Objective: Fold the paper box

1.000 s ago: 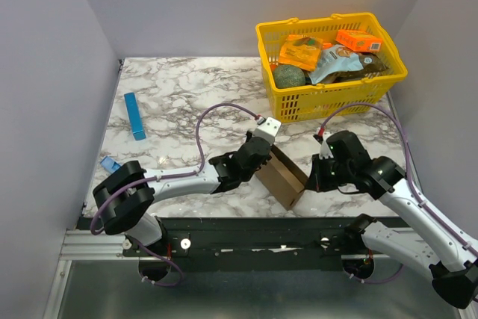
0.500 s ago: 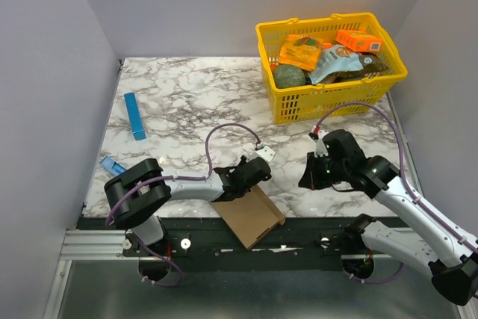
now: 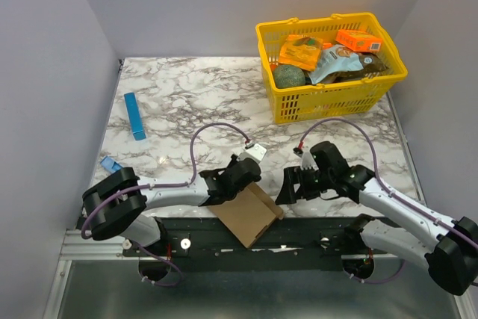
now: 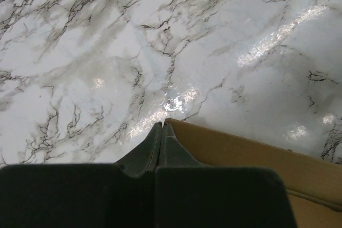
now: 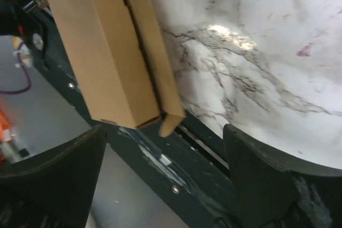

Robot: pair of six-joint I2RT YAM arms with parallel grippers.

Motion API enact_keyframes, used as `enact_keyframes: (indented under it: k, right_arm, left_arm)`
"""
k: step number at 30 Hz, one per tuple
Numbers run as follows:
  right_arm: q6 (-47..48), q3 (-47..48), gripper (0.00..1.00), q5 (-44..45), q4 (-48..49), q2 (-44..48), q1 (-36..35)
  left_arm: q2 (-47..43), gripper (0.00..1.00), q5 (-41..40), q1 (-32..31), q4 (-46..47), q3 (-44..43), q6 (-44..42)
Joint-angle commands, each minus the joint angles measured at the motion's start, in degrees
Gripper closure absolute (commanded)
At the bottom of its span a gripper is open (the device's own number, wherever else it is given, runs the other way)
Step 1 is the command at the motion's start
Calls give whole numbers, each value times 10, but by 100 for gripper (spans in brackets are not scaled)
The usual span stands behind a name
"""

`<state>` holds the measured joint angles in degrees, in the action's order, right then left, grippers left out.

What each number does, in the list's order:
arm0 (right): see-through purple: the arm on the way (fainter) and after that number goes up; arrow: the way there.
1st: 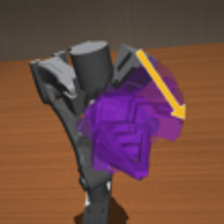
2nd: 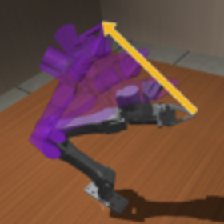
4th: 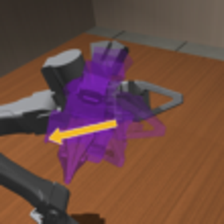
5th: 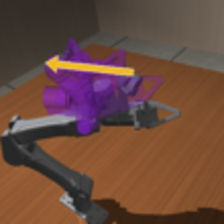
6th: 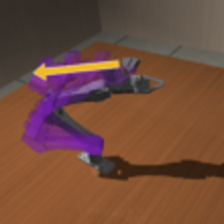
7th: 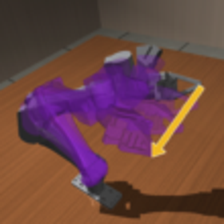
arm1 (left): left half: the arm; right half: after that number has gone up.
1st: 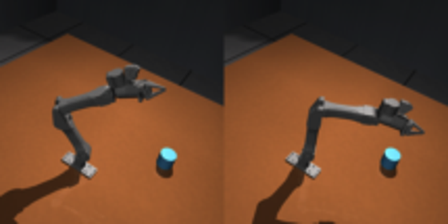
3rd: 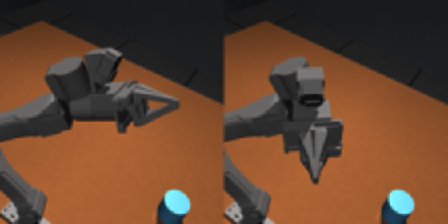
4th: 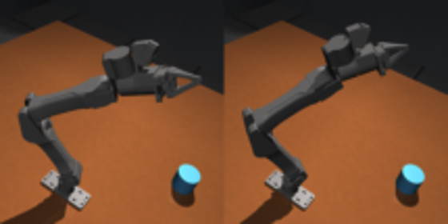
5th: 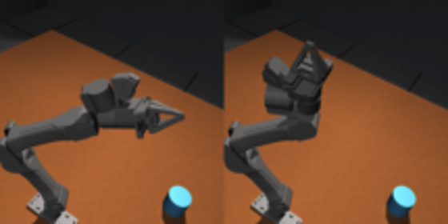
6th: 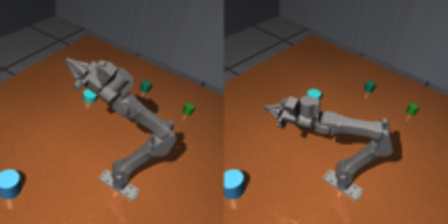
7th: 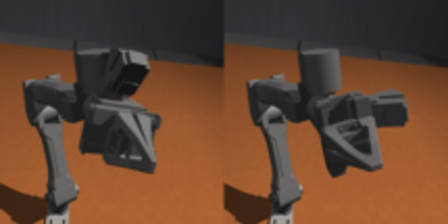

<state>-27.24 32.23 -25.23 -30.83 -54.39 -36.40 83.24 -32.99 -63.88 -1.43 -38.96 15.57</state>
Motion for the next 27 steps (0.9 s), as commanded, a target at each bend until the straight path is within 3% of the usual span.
enact_keyframes:
  k: [1, 8, 27]
  right_arm:
    - [6, -40, 0, -69, 124, -12, -11]
    - [69, -6, 0, -20, 171, -14, -21]
    - [131, 99, 0, 9, 173, -152, -141]
  left_arm:
    - [-41, 100, -19, -3, 32, 8, 9]
    - [-148, 100, -13, -3, 88, 96, 42]
    - [-306, 100, -35, -3, 76, 170, 92]
